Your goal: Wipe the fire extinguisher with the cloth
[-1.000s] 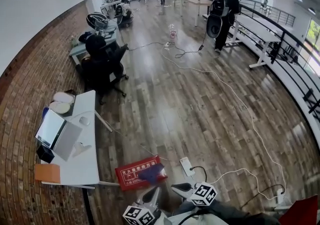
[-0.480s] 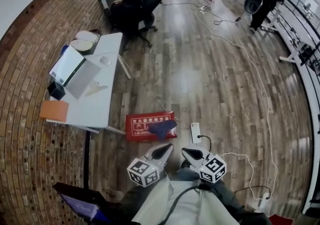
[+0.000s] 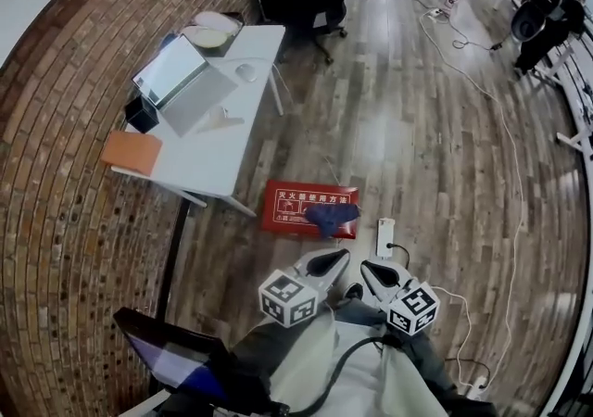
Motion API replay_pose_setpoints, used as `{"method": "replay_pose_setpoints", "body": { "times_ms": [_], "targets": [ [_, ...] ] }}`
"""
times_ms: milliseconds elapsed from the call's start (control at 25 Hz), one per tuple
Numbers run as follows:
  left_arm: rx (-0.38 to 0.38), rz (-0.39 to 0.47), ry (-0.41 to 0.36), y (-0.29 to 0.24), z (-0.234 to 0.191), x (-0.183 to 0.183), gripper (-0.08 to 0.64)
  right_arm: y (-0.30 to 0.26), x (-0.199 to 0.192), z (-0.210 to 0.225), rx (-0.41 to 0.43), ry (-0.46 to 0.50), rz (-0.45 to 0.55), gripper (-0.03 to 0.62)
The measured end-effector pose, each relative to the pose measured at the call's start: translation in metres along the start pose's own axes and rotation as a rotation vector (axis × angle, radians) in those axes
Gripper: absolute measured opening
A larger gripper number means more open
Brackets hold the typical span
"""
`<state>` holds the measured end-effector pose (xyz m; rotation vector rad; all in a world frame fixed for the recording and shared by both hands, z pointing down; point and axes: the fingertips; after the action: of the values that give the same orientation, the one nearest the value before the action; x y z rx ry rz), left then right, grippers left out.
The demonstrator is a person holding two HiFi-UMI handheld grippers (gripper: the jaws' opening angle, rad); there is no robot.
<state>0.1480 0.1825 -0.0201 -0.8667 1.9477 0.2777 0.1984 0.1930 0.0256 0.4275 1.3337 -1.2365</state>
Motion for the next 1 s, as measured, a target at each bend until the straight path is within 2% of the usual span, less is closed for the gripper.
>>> {"method": "replay_pose_setpoints", "body": {
  "times_ms": [1000],
  "targets": [
    [0.031,0.022,0.015,0.032,-0.013,0.001,0.005,-0.022,0.006,-0.026,0.033,0.031,-0.007,0.002]
  ]
}}
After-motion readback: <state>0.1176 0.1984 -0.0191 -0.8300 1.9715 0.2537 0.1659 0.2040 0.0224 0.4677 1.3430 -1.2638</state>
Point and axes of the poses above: the fingertips, and each gripper's own axes: y backward along the fingers, z to its right, x out of its top, and after that the axes turned 9 degrees about -x, right-handed
